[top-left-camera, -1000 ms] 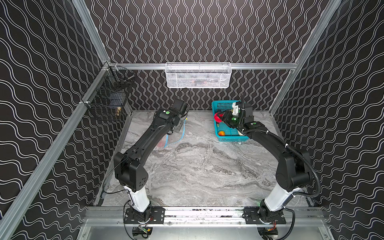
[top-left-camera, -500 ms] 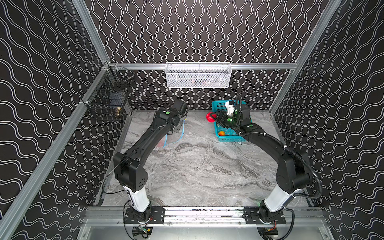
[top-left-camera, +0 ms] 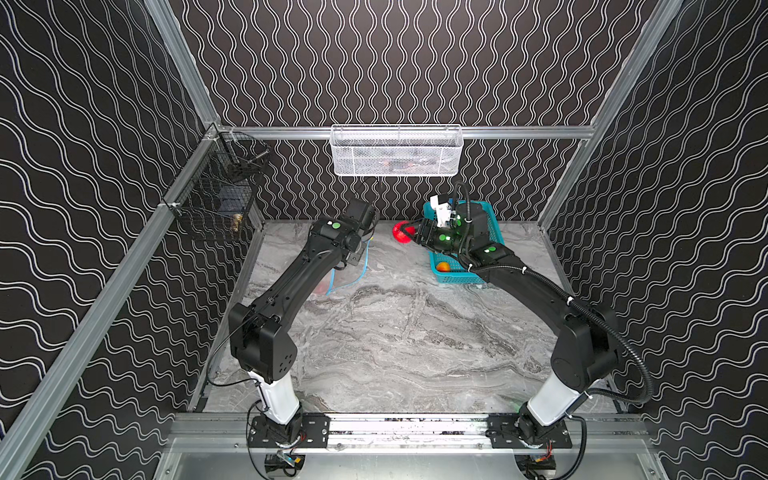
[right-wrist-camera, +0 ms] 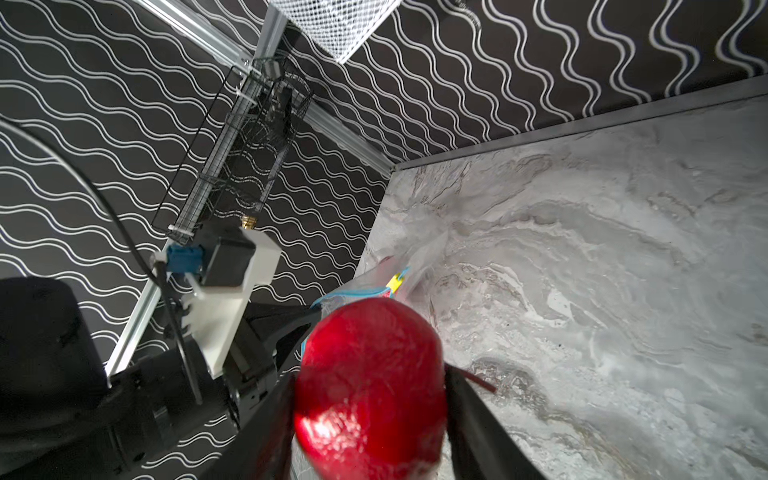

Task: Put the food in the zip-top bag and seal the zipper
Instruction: 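Lift the red apple with the right gripper and carry it toward the bag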

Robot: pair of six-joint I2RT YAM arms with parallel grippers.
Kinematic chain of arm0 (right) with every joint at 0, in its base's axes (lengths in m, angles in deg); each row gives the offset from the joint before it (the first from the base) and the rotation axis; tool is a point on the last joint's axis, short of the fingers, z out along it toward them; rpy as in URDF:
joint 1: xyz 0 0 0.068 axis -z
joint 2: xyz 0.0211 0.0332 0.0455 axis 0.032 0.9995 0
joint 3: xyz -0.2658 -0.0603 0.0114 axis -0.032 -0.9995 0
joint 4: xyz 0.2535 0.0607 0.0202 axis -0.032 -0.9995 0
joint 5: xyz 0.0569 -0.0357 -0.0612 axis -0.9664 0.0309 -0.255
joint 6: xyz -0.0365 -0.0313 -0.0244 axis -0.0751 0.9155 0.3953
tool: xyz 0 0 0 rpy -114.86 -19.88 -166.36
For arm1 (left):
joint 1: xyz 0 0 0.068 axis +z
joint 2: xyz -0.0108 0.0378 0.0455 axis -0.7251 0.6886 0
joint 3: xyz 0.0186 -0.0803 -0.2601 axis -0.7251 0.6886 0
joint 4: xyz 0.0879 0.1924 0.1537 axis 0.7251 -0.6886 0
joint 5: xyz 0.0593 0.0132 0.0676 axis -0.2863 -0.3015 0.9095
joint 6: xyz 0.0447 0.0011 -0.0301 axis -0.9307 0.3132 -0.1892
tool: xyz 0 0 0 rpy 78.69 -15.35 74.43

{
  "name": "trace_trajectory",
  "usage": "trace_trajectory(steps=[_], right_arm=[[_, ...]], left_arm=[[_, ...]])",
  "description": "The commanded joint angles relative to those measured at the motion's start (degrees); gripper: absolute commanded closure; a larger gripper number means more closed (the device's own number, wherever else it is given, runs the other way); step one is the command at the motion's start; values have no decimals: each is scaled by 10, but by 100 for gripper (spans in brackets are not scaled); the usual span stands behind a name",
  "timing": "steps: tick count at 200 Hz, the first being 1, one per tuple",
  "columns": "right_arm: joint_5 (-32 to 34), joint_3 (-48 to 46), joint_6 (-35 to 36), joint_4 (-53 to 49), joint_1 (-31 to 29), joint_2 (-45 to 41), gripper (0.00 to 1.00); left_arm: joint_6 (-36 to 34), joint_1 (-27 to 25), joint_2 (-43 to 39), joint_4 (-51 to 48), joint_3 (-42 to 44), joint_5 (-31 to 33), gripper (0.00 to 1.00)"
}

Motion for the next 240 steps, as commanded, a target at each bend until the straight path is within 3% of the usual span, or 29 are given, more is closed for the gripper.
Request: trace_trajectory(steps=[1, 240], right_arm=[[-1, 7, -7, 21, -8, 7, 43], [8, 31, -57, 61, -106, 97, 44]], left_arm=[[8, -1, 0, -1, -3, -2, 100], [18, 5, -6, -6, -9, -68, 100]])
